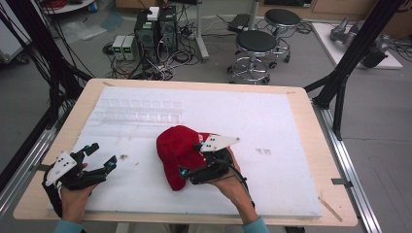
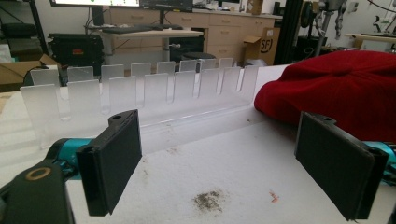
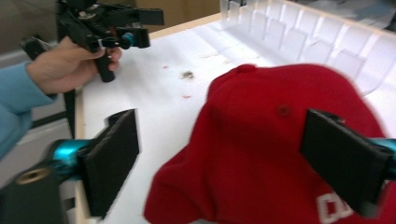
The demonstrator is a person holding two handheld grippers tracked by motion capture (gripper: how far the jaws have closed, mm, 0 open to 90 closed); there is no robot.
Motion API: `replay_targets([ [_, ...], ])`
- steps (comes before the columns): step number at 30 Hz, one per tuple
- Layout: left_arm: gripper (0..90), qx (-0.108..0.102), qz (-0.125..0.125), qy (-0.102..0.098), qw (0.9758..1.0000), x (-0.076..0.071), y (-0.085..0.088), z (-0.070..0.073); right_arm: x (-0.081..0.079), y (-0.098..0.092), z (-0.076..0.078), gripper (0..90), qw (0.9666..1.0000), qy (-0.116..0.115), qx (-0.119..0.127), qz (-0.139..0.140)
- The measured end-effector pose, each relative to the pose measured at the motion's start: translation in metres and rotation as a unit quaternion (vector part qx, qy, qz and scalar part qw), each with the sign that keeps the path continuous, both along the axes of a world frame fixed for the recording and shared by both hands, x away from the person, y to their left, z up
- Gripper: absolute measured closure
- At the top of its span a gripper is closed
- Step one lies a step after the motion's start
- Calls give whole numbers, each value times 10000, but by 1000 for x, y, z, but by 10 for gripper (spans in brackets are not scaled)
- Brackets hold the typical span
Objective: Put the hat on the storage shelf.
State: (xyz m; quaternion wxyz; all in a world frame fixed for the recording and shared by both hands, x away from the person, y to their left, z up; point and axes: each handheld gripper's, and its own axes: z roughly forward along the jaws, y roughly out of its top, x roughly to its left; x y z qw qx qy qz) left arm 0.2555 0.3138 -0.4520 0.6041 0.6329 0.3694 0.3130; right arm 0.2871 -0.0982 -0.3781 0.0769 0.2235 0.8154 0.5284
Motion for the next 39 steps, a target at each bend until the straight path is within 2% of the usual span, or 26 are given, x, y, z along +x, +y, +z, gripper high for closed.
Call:
replay_targets([
  [6,152,-10,2,0,10000,0,0,0,10,-7,8,103,9996,-183,-134,192],
  [12,154,-8,9,0,10000,0,0,0,29,-13,13,103,9977,-349,-447,362],
  [18,154,18,11,0,10000,0,0,0,47,-15,18,103,9956,-408,-679,495],
  [25,155,16,17,9,10000,0,0,0,64,-15,11,103,9938,-332,-868,619],
  [29,159,32,14,7,10000,0,-1,0,70,-9,9,104,9924,-403,-903,735],
  [33,159,22,15,10,10000,0,-1,0,77,-5,7,104,9914,-375,-940,826],
  [36,159,22,18,10,10000,0,-1,0,82,-2,3,104,9918,-239,-878,898],
  [39,159,31,7,8,10000,0,-1,0,86,0,-3,104,9907,-115,-932,988],
])
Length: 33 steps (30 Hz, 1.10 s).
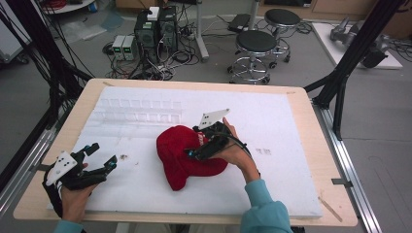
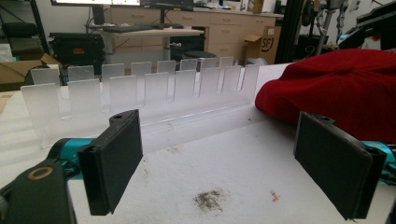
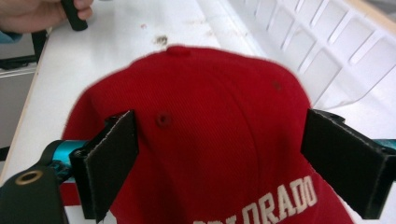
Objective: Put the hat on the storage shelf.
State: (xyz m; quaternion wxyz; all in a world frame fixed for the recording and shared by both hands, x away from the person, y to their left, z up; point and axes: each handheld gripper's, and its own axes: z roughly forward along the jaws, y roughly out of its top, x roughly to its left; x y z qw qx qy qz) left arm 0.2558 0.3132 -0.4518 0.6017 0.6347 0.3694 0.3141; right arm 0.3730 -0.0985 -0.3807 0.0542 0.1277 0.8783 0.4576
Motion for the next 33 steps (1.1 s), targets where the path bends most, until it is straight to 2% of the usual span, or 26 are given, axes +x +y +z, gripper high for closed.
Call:
replay_targets([
  [2,159,-9,6,2,10000,0,0,0,2,1,-4,103,9999,74,-58,49],
  [15,159,-12,11,3,10000,0,0,0,7,14,-17,103,9992,203,-310,116],
  [25,159,-11,13,6,10000,0,0,0,9,23,-26,111,9983,300,-508,34],
  [30,159,-9,10,4,10000,0,0,0,10,25,-27,233,9973,284,-674,25],
  [32,159,-14,12,6,10000,0,0,0,9,25,-26,371,9963,228,-830,6],
  [33,159,-16,10,7,10000,0,0,0,10,25,-26,420,9959,290,-860,44],
])
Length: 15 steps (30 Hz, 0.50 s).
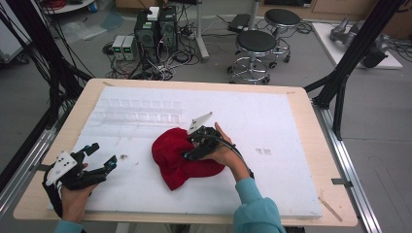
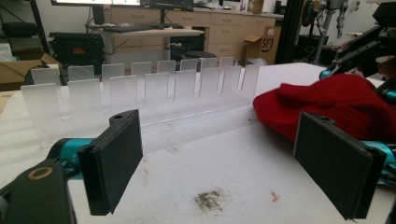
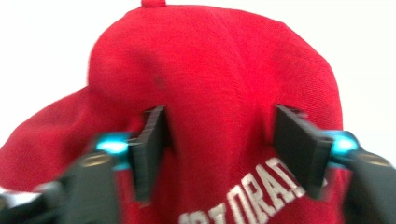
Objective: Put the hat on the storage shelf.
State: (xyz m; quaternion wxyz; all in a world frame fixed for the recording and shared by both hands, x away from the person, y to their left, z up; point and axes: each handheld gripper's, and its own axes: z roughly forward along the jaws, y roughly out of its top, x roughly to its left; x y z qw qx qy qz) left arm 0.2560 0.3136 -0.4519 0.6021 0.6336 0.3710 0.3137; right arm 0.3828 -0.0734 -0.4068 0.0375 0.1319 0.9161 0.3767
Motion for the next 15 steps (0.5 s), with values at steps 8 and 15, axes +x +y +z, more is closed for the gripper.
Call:
replay_targets([
  [8,161,5,-5,0,10000,0,0,0,-1,4,2,775,9997,70,-203,-71],
  [15,167,21,19,15,10000,0,0,0,-3,2,6,861,9993,180,-214,-228],
])
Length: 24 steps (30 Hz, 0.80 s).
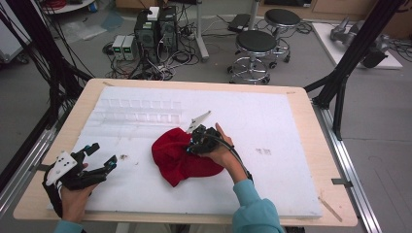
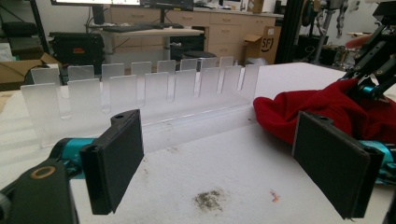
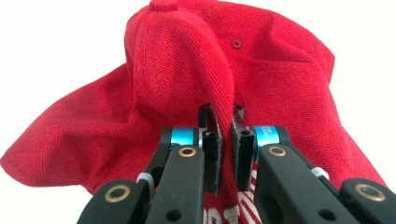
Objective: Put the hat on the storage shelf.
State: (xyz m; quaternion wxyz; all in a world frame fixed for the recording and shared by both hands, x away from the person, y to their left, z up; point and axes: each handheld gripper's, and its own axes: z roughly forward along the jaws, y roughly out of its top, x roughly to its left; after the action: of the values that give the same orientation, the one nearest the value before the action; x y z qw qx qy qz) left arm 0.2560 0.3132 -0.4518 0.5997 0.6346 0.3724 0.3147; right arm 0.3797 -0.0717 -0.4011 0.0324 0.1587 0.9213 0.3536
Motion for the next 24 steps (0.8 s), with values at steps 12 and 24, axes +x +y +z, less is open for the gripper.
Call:
replay_targets([
  [12,173,115,28,78,9999,2,-2,1,-4,-8,11,864,9977,-117,623,-246],
  [24,161,318,-213,290,9988,4,-8,3,-11,-18,32,865,9810,-323,1772,-715],
])
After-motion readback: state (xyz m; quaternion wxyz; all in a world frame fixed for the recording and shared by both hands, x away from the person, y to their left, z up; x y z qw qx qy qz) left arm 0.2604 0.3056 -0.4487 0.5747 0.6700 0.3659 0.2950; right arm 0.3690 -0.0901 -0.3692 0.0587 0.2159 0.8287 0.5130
